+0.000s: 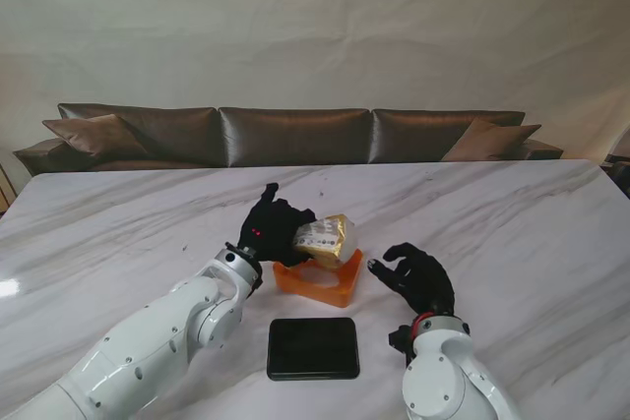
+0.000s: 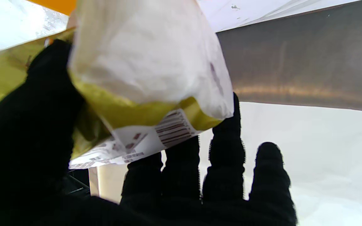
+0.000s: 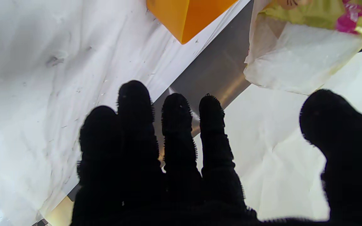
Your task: Refill a tissue box and feed the first sheet
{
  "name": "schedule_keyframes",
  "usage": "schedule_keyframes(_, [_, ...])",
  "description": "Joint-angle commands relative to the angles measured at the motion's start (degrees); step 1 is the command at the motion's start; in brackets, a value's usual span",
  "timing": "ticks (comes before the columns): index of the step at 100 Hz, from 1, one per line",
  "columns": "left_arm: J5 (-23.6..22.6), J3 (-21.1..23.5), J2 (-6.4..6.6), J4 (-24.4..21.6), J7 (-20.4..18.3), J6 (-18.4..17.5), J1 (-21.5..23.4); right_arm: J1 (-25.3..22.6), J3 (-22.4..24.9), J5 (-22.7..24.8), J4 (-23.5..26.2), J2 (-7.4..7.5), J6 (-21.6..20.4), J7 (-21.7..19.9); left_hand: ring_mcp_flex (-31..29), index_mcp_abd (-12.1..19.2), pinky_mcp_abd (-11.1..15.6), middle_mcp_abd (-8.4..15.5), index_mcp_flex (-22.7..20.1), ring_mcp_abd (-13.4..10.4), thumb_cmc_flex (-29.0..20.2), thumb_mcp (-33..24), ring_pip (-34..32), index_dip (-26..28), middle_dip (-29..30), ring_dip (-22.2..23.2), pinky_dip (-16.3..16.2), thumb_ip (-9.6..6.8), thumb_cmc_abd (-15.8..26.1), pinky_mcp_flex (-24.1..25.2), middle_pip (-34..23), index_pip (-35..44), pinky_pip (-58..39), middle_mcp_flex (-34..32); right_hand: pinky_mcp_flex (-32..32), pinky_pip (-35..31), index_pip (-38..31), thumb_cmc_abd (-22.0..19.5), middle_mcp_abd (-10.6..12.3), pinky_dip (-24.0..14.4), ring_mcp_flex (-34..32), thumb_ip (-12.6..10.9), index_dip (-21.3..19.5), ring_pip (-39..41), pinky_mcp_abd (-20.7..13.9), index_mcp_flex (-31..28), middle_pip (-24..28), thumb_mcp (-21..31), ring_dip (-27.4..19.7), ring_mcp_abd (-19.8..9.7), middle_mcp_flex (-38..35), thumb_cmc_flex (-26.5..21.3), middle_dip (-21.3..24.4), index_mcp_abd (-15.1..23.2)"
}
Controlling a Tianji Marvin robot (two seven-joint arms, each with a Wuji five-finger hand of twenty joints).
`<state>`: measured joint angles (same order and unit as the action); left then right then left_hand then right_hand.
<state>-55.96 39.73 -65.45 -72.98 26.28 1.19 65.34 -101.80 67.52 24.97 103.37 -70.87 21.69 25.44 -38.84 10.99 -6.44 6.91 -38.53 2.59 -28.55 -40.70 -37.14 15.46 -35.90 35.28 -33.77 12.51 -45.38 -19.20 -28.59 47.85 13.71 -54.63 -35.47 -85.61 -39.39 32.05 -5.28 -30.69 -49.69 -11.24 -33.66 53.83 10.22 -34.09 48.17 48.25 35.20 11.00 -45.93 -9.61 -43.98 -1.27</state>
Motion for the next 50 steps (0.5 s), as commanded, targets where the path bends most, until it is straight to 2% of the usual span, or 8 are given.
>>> schedule_keyframes(1, [0.21, -0.35, -0.43, 0.42, -1.32, -0.47, -0.75, -0.44, 0.16, 0.00, -0.05, 0.05, 0.24, -0.53, 2.09, 14.52, -1.99, 5.53, -9.22, -1.06, -7.17, -7.00, 0.66, 0.32, 1.05, -0.96, -1.38, -0.28, 5.96, 2.06, -5.08, 5.89, -87.03, 0.52, -0.07, 0.21, -0.98, 0.51, 1.22, -0.87, 0.51, -1.46, 0.55, -0.29, -4.31, 1.66, 1.30, 0.16, 0.75, 0.51, 2.20, 0.95, -0.29, 1.70])
schedule_keyframes(23, [0.42, -2.25, -0.12, 1.90, -3.62, -1.57, -2.43, 0.03, 0.15, -0.71, -1.37, -0.16, 0.26, -0.13, 4.18, 15.47, -2.23, 6.01, -10.09, -1.62, -5.69, -7.75, 2.30, -0.88, 6.18, -1.82, -1.48, 1.96, 1.30, 3.95, -10.25, 4.45, -85.02, 6.04, -0.22, 0.34, -1.59, 0.21, 1.14, -0.91, 0.36, -1.35, 1.20, -0.10, -4.55, 1.27, 1.64, -0.02, 0.75, 0.49, 2.22, 0.31, -0.38, 1.47])
schedule_keyframes(43, [-0.30, -5.02, -0.16, 5.37, -2.93, -1.49, -4.96, 0.71, -0.23, -1.35, -2.84, -0.36, -0.32, 0.36, 6.10, 15.64, -1.69, 5.58, -8.44, -1.28, -5.07, -8.15, 2.70, -0.95, 7.75, -1.89, -1.43, 2.72, -0.49, 4.88, -10.26, 3.37, -84.65, 9.47, -0.29, 0.43, -1.94, 0.01, 1.08, -0.91, 0.35, -1.24, 1.68, -0.07, -4.73, 0.96, 1.84, -0.14, 0.68, 0.49, 2.20, 0.08, -0.41, 1.49])
schedule_keyframes(50, [-0.27, -6.26, -0.41, 7.04, -1.84, -1.24, -6.01, 0.90, -0.27, -1.50, -3.38, -0.38, -0.48, 0.35, 6.70, 15.31, -1.52, 5.53, -8.21, -1.22, -3.97, -9.77, 2.30, -0.53, 8.75, -1.74, -1.61, 3.53, -1.05, 5.07, -10.59, 2.29, -84.87, 10.28, -0.29, 0.44, -2.00, -0.05, 1.12, -0.92, 0.37, -1.21, 1.85, -0.07, -4.73, 0.93, 1.84, -0.16, 0.65, 0.45, 2.30, 0.11, -0.39, 1.45])
